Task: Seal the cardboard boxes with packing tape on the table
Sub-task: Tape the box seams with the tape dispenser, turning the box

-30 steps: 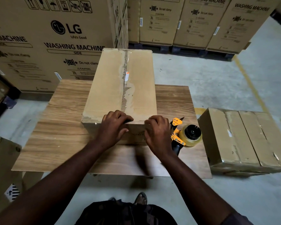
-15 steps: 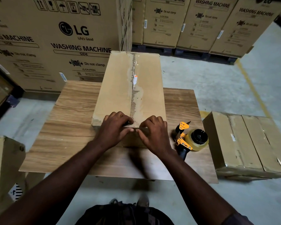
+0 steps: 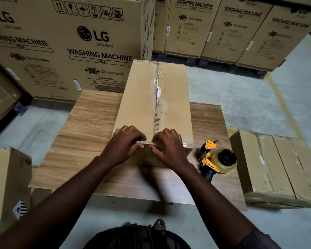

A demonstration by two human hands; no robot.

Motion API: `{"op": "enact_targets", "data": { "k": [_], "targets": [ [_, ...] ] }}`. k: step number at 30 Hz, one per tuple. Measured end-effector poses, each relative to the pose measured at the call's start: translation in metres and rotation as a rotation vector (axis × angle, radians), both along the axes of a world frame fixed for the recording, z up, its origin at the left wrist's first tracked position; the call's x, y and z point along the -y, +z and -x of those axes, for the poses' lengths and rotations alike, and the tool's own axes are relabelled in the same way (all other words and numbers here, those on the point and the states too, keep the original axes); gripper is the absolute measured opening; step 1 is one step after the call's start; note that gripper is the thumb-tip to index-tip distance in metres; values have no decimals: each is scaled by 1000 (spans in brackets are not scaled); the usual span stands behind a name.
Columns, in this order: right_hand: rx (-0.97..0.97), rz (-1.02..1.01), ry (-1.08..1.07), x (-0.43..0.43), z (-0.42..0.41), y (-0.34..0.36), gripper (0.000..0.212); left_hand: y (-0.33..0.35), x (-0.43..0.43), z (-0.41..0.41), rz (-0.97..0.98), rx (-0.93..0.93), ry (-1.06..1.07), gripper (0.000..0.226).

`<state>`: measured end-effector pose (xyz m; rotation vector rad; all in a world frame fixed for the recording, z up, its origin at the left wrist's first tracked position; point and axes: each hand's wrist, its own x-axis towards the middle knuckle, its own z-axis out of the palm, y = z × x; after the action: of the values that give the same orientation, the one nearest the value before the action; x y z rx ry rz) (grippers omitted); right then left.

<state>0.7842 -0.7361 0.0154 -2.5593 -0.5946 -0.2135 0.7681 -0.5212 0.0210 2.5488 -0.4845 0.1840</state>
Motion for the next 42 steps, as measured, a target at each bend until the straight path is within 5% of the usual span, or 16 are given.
{"op": "enact_targets", "data": {
  "k": [6,25,28,33,39,42],
  "targets": [
    [-65,15,-9,2,1,-1,31,-1,-15,9,-91,-28,82,40],
    [-6,-22,-29,-51,-2,-1,28,-7,-46,6,70,9,67,30],
    [5,34,11,-42,2,-4,27,-15,-55,12,63,19,149,42],
    [-35,-16,103,-61,-2,4,28,-13,-62,15,367,-119,218,39],
    [-53,-114,87,-75,-1,-1,18,-16,-67,21,398,-115,296,39],
    [-69,-127,44,-77,0,-3,18,-22,-57,32,560,-141,458,40]
  ]
}}
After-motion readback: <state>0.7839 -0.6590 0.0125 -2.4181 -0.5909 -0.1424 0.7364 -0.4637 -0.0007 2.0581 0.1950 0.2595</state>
